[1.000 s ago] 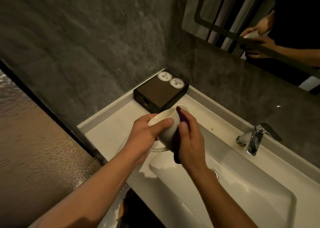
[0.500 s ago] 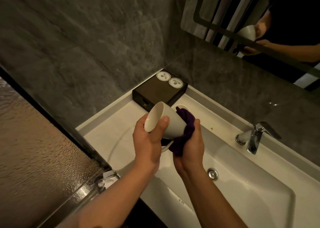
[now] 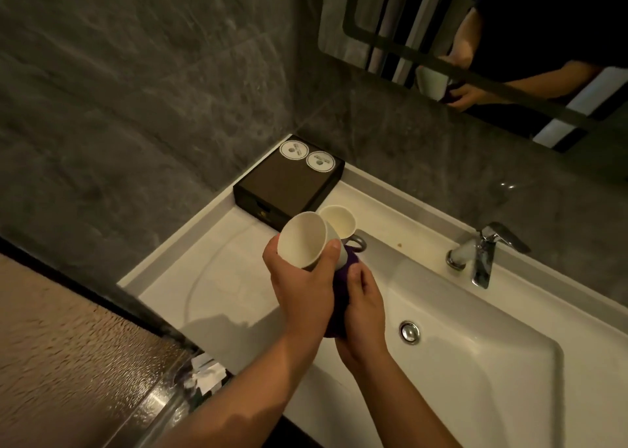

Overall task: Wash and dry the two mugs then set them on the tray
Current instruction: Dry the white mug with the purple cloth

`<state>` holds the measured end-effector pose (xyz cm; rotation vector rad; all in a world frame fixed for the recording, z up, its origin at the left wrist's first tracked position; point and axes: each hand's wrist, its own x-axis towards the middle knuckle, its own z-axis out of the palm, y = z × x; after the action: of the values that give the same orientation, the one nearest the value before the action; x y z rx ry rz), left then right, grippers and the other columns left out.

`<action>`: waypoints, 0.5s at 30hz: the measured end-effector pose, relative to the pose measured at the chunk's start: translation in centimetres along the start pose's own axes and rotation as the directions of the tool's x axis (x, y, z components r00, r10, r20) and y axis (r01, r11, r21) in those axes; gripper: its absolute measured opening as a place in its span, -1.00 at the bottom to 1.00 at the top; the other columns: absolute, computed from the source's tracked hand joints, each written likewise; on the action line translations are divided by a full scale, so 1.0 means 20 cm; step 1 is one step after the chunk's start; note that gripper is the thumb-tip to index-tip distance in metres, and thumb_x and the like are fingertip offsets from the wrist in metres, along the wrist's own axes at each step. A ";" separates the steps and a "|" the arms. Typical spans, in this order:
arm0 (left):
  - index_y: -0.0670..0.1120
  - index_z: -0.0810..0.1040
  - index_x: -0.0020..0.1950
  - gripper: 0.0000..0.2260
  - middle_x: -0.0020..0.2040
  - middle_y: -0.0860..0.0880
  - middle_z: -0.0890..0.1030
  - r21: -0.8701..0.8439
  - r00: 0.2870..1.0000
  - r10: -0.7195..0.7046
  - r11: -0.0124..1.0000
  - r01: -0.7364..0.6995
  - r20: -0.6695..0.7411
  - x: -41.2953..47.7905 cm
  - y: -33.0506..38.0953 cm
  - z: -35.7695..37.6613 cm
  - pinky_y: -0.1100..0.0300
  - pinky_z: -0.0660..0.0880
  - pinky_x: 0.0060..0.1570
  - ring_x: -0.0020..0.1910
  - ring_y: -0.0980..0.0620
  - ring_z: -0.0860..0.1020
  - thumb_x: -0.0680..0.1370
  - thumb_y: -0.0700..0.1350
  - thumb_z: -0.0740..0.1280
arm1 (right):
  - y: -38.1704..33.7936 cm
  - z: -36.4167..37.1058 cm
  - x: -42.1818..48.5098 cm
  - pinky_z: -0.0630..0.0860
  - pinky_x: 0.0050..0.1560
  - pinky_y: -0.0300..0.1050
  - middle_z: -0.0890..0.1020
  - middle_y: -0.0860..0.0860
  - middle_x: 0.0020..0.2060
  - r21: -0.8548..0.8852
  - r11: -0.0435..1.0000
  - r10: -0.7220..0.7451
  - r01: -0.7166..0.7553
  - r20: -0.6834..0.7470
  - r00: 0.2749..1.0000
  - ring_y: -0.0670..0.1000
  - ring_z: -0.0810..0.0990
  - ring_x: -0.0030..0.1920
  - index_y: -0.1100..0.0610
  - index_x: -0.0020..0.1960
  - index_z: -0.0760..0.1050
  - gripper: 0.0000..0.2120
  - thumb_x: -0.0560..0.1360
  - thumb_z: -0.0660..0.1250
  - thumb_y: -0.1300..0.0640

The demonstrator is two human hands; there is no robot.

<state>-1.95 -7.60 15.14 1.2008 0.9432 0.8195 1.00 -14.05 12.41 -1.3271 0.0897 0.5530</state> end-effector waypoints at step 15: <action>0.00 0.24 0.58 -0.13 0.44 0.00 0.45 0.224 0.913 0.044 0.964 -0.146 0.407 0.30 -0.03 0.53 0.06 0.46 0.37 0.38 0.02 0.43 0.40 0.00 0.65 | -0.10 -0.40 0.24 0.60 0.23 0.00 0.68 -0.21 0.16 -0.274 0.946 -0.243 0.174 -0.239 0.940 -0.14 0.66 0.16 -0.25 0.32 0.52 -0.74 0.68 0.19 -0.12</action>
<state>10.11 -6.36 14.74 1.5742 0.6646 0.5082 8.00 -20.12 10.43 -1.6317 0.1023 0.2016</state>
